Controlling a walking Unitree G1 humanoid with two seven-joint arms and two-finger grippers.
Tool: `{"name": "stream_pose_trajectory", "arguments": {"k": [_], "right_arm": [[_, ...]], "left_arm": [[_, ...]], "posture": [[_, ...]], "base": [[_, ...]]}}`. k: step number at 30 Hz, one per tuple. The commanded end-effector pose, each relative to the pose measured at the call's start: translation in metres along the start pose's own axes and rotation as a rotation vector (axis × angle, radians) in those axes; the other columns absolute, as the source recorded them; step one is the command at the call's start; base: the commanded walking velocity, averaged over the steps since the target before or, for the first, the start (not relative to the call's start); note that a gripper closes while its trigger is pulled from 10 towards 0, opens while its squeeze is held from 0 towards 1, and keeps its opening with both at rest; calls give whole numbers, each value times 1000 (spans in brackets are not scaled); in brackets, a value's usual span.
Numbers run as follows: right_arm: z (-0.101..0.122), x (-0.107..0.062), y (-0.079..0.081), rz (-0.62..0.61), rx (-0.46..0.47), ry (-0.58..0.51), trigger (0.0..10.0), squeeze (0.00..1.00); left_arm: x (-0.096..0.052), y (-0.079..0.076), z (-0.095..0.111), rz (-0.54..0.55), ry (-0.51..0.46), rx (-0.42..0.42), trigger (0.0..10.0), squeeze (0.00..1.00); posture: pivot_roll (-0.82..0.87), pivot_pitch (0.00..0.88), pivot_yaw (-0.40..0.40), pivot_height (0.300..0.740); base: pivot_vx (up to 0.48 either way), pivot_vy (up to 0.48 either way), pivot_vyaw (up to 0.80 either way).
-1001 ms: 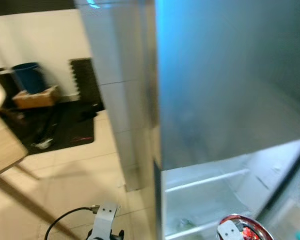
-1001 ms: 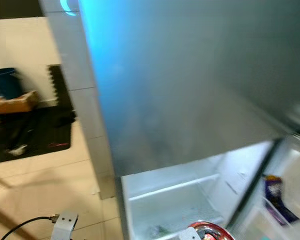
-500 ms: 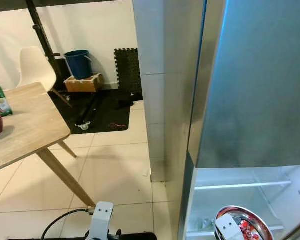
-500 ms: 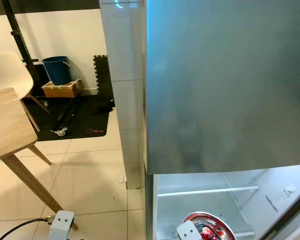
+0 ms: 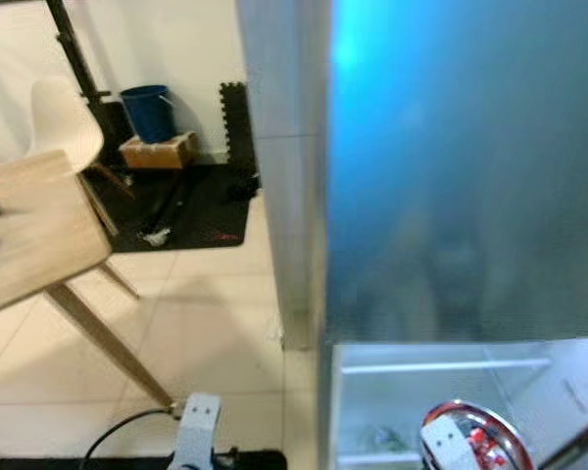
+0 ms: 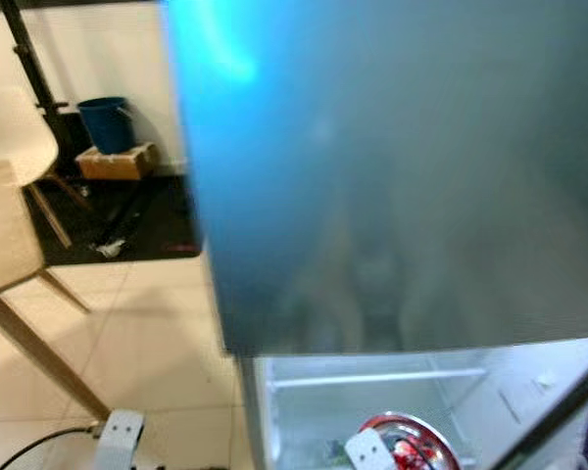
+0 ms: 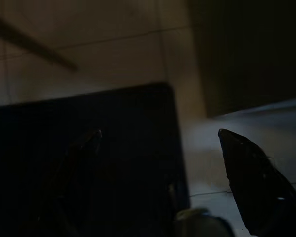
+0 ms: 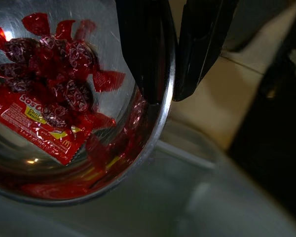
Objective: Restocking fridge
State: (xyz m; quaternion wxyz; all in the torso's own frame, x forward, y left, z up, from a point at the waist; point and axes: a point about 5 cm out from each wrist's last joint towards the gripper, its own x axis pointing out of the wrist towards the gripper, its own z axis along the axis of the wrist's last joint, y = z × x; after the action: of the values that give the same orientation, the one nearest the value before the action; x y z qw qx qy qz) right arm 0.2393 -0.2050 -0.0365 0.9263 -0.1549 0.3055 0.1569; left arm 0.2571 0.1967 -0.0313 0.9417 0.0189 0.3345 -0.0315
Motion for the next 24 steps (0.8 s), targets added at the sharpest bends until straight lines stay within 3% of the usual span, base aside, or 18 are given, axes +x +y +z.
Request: {"name": "stream_pose_trajectory", "arguments": {"k": [1, 6, 24], "right_arm": [[0, 1, 8, 22, -2, -9, 10000, 0], [0, 1, 8, 22, -5, -9, 10000, 0], [-1, 1, 8, 29, -15, -8, 10000, 0]], "left_arm": [[-3, 4, -13, 14, 41, -12, 10000, 0], [-4, 5, -13, 15, 40, -12, 10000, 0], [-5, 4, -19, 23, 45, -31, 10000, 0]], "posture": [[-83, 124, 43, 740], [-86, 119, 44, 740], [-88, 107, 34, 740]], "base": [[0, -382, 0], [0, -359, 0], [0, 0, 0]]}}
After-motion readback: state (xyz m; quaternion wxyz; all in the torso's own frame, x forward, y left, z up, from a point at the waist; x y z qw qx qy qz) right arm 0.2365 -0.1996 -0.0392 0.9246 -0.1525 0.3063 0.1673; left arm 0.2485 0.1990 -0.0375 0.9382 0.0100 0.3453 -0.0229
